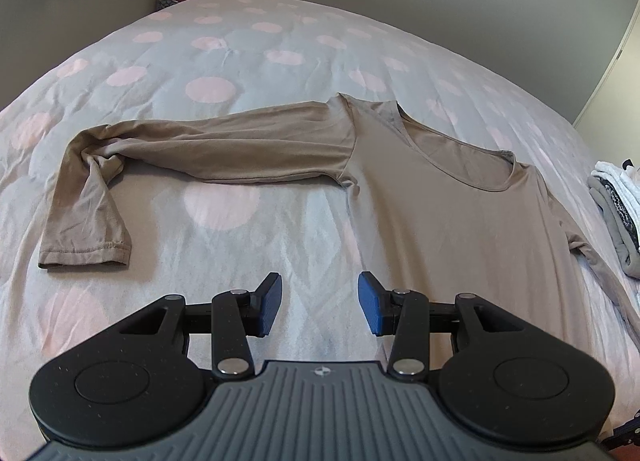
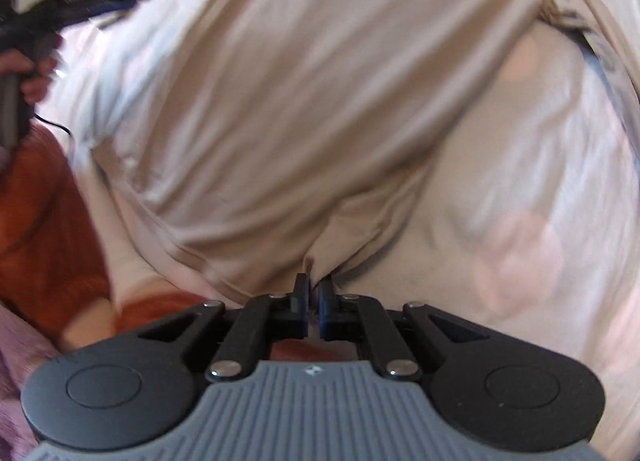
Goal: Fold clothes
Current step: 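Open both grippers and lift them away from the flattened shirt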
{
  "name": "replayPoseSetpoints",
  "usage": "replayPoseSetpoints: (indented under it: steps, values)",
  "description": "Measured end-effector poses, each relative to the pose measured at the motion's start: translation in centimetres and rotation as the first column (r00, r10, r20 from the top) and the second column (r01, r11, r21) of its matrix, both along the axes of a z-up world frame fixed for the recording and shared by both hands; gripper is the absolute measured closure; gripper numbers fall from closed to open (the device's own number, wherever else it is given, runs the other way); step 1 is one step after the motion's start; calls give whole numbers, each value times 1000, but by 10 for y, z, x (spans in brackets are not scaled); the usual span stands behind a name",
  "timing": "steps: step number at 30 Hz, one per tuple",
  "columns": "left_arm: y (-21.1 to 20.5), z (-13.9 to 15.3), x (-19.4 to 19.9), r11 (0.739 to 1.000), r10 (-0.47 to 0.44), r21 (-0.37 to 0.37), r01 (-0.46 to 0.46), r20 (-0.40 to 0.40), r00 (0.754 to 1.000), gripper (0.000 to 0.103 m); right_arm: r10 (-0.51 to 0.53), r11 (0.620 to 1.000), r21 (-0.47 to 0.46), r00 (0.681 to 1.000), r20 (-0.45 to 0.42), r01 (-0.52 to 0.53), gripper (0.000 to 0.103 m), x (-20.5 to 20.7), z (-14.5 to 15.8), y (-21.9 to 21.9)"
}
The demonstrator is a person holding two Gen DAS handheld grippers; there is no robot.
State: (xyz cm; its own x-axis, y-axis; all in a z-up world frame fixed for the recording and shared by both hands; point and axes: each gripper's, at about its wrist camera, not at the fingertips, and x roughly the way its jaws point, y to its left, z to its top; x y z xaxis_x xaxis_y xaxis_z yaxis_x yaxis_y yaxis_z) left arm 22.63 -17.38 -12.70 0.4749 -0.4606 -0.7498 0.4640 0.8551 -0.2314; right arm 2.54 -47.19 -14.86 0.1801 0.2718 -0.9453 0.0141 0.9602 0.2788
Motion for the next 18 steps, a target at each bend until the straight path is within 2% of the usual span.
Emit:
replayPoseSetpoints:
  steps: [3,5,11,15,18]
  values:
    - [-1,-1,0,1000,-9,-2,9,-1,1000,63,-18,997,70,998,64,13,98,24,16,16]
    - [1,-2,0,1000,-5,-7,5,-6,1000,63,-28,995,97,996,82,20,97,40,15,25]
    - [12,-4,7,998,39,-46,-41,-41,998,63,-86,981,182,993,78,70,78,73,0,42]
    - [14,-5,9,997,48,-57,-51,-53,997,63,-97,985,151,991,87,83,77,72,9,37]
    - [14,-4,9,997,47,-59,-50,-53,997,63,-121,986,124,992,43,115,77,64,7,31]
